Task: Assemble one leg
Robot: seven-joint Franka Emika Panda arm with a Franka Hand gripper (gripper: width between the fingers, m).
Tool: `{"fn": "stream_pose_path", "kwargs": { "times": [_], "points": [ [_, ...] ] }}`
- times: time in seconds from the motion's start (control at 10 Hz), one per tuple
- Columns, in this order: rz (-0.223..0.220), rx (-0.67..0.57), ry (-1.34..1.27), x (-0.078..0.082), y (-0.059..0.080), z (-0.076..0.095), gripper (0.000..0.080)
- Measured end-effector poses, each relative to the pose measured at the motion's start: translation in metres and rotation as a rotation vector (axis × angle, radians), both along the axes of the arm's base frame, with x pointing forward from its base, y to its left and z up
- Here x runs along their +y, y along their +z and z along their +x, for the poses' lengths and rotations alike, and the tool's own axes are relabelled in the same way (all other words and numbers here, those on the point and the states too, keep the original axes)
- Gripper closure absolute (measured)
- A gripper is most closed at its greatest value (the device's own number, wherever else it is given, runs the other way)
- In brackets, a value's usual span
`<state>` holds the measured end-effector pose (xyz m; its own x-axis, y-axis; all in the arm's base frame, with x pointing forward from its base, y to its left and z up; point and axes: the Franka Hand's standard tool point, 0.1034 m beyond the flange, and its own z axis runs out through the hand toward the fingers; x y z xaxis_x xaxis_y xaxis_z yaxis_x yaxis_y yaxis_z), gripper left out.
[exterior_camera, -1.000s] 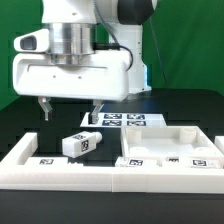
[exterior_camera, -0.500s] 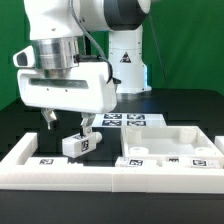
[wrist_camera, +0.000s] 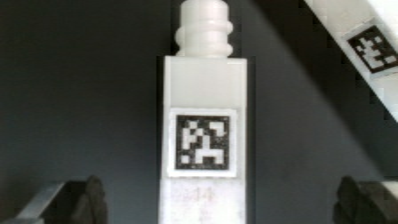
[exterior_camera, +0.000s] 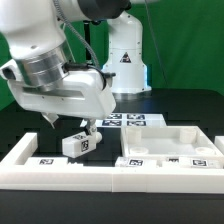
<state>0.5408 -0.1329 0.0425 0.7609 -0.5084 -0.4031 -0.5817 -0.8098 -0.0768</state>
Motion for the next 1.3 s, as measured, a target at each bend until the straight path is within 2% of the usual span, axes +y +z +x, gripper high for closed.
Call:
{"fn": "stream_pose_path", "kwargs": {
  "times": [0.1, 0.4, 0.8, 0.9, 1.1, 1.2, 1.3],
  "points": [
    [0.053, 0.087, 0.01, 0.002, -0.001, -0.008, 0.015],
    [0.17, 0.297, 0.032, 0.005, -0.014, -0.018, 0.015],
    [0.295, 0.518, 0.078, 0.003, -0.022, -0.023, 0.015],
    [0.307, 0.535, 0.091, 0.001, -0.023, -0.018, 0.015],
    [0.301, 0.455, 0.145, 0.002, -0.014, -0.003, 0.015],
    [0.302, 0.457, 0.14, 0.004, -0.015, -0.008, 0.015],
    [0.295, 0.448, 0.137, 0.003, -0.023, -0.008, 0.015]
  ]
}}
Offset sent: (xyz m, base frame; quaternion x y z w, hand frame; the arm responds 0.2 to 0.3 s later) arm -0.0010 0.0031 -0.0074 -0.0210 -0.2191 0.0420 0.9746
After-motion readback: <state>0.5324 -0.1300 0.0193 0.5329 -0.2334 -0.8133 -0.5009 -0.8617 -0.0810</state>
